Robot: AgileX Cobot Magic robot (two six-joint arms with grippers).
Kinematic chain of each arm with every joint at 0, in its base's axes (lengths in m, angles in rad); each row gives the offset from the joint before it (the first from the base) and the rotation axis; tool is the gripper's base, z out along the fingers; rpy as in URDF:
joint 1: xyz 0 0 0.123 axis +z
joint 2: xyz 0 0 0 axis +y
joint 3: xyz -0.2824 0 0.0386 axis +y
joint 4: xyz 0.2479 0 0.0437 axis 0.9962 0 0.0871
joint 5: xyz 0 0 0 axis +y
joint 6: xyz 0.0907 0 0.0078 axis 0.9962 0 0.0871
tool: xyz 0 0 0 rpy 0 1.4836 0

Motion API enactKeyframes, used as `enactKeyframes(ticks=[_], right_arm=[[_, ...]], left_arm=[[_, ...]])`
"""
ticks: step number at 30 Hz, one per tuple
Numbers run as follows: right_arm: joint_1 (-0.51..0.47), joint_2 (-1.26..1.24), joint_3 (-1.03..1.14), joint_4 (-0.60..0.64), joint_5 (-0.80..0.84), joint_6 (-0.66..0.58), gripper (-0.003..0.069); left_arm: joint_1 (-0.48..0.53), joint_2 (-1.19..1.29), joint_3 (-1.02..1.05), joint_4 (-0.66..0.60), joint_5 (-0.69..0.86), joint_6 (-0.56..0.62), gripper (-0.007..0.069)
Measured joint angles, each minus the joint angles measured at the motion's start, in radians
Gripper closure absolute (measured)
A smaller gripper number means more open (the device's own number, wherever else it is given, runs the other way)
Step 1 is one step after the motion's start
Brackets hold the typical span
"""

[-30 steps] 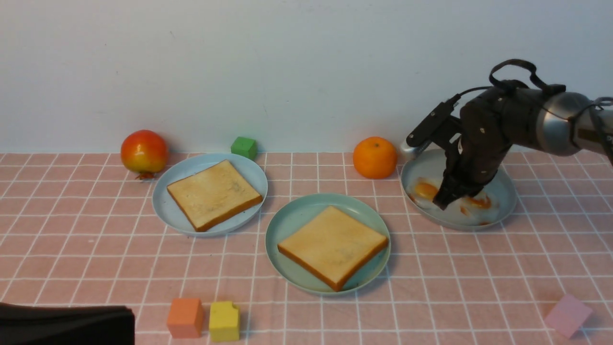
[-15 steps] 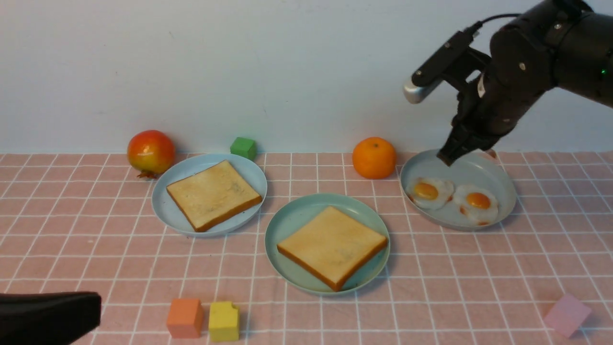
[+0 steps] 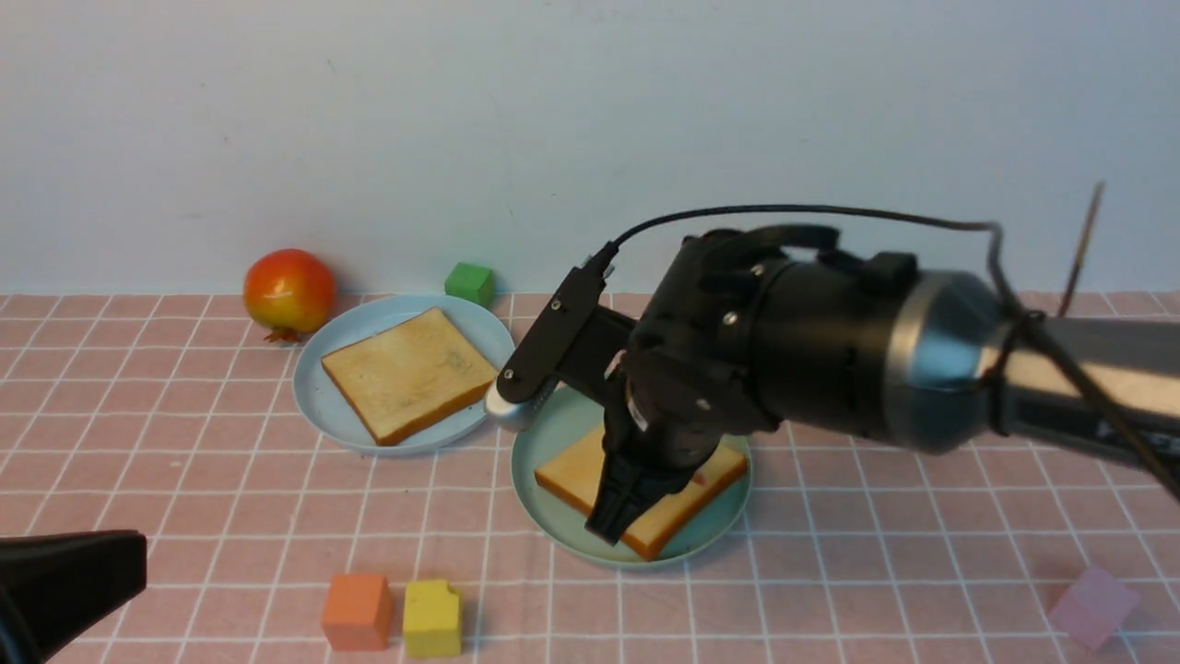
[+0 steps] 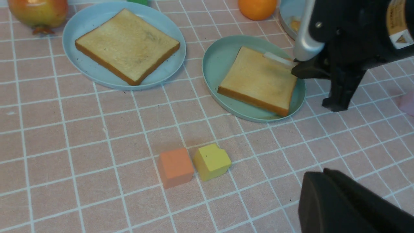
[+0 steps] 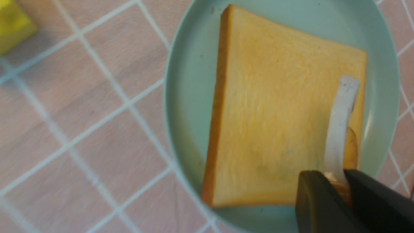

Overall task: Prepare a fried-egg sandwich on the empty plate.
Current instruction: Use the right arm to place the fried egg on the slice of bread in the middle

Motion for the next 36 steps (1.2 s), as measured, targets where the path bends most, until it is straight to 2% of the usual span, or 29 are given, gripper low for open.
enactKeyframes(ticks=[5, 9, 21, 23, 30, 34, 36], right_arm=[[0.000, 0.072, 0.000, -0.133, -0.049, 0.075, 0.0545], [0.000, 0.100, 0.000, -0.186, -0.073, 0.106, 0.0545], [0.000, 0.126, 0.000, -0.219, -0.085, 0.136, 0.0526], [0.000, 0.126, 0.000, -0.219, -0.086, 0.163, 0.0463], [0.015, 0.100, 0.000, -0.211, -0.028, 0.204, 0.0160], [0.063, 0.013, 0.000, -0.208, 0.023, 0.205, 0.0112], [0.096, -0.068, 0.000, -0.208, 0.068, 0.205, 0.0116]], left_arm=[[0.000, 0.000, 0.000, -0.001, 0.000, 0.001, 0.0612], [0.000, 0.000, 0.000, -0.007, 0.001, 0.001, 0.0612], [0.000, 0.000, 0.000, -0.035, 0.003, 0.001, 0.0612], [0.000, 0.000, 0.000, -0.035, 0.007, 0.001, 0.0612], [0.000, 0.000, 0.000, -0.057, 0.009, 0.001, 0.0612], [0.000, 0.012, 0.000, -0.070, 0.014, 0.001, 0.0612], [0.000, 0.036, 0.000, -0.072, 0.014, 0.001, 0.0612]])
